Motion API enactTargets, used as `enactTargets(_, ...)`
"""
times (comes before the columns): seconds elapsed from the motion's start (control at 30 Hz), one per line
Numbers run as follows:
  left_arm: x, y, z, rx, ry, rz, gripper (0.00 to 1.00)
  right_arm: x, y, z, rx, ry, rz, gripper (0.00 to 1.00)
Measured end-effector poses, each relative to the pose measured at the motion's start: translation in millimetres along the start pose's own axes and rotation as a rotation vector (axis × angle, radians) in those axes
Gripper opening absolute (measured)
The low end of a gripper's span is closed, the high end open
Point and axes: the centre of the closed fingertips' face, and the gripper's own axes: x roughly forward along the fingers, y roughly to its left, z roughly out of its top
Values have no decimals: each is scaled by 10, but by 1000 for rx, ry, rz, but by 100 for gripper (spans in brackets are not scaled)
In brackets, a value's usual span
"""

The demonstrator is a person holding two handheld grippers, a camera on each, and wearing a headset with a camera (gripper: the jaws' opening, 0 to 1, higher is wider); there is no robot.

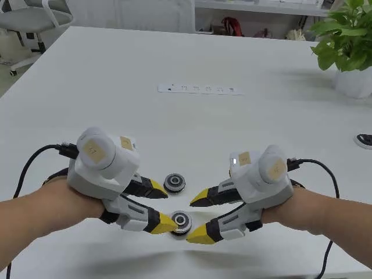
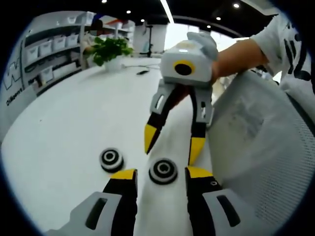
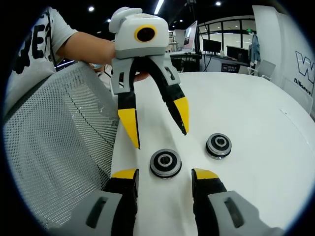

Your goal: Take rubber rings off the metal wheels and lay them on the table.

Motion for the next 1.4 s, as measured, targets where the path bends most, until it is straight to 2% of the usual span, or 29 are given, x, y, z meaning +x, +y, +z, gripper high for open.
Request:
enactTargets(0.07,22,1,-10,10,10,4,39,3,5,4,4,-3,2,40)
enactTargets(0.23,66,-53,3,9,11,-22,32,8,-2,-3,3,-2,1,40)
enactTargets(0.43,124,-69,-20,31,28,-22,31,10,-3,-9,5,-1,-1,40)
enactTargets(0.7,188,-105,-38,44,44,-35,24,4,-5,-27,7,4,-2,40)
enactTargets(0.93,234,-105,-82,54,63,-24,20,8,2,-45,8,9,-1,40)
enactTargets(1.13,249,-63,-80,97,73,21,14,15,2,-43,9,6,-3,40)
enactTargets(1.2,259,-75,-78,113,73,19,14,19,4,-36,11,2,-3,40)
enactTargets(1.4,250,-67,-78,108,60,23,14,49,17,-25,11,-1,-1,39)
